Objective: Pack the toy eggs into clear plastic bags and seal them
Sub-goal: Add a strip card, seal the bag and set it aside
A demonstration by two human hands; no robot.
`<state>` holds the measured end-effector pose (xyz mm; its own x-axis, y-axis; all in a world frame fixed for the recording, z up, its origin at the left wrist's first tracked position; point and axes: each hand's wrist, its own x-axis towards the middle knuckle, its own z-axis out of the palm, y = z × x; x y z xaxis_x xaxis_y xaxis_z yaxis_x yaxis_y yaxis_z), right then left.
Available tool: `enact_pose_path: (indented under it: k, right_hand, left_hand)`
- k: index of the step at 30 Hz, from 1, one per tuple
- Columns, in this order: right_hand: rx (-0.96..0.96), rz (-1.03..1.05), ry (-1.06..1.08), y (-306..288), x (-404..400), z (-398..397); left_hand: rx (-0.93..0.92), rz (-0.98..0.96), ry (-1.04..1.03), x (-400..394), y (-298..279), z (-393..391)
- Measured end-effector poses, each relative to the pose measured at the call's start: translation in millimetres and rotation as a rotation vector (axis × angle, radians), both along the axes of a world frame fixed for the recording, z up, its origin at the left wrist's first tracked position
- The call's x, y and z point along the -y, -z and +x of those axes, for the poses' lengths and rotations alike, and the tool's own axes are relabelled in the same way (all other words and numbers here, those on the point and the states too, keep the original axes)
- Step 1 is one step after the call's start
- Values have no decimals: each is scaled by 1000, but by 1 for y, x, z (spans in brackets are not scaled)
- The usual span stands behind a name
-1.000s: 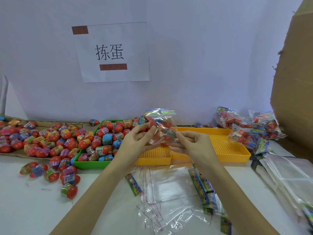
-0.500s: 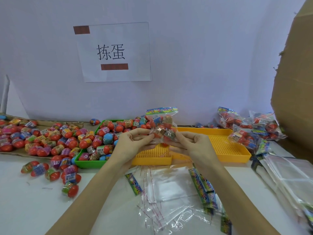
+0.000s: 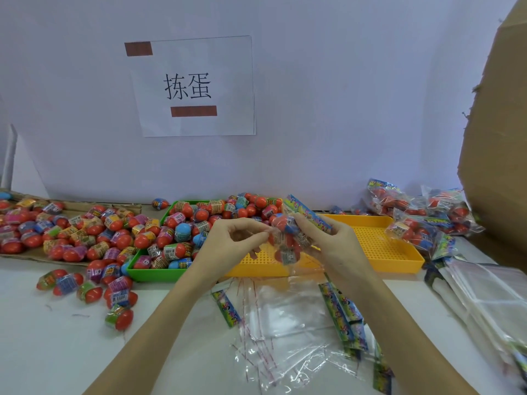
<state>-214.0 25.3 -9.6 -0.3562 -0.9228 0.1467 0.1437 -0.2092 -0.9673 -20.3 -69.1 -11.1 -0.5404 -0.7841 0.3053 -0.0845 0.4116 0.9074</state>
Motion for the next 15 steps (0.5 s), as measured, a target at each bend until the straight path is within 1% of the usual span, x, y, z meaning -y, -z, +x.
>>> enact_pose_path:
  k: [2, 6, 9, 12, 15]
  right_hand:
    - [-32, -2, 11, -1, -1, -3]
    - [-233, -21, 28, -2, -3, -5]
    - [-201, -55, 69, -1, -5, -3]
    - [-288, -60, 166, -1, -3, -10]
    - [-337, -10, 123, 0, -4, -16]
  left_hand:
    - [11, -73, -37, 0, 1, -2]
    - [19, -158, -41, -3, 3, -4]
    - [1, -109, -19, -4, 3, -4]
    - [-60, -15, -42, -1, 3, -2]
    - [-108, 23, -58, 2, 2, 0]
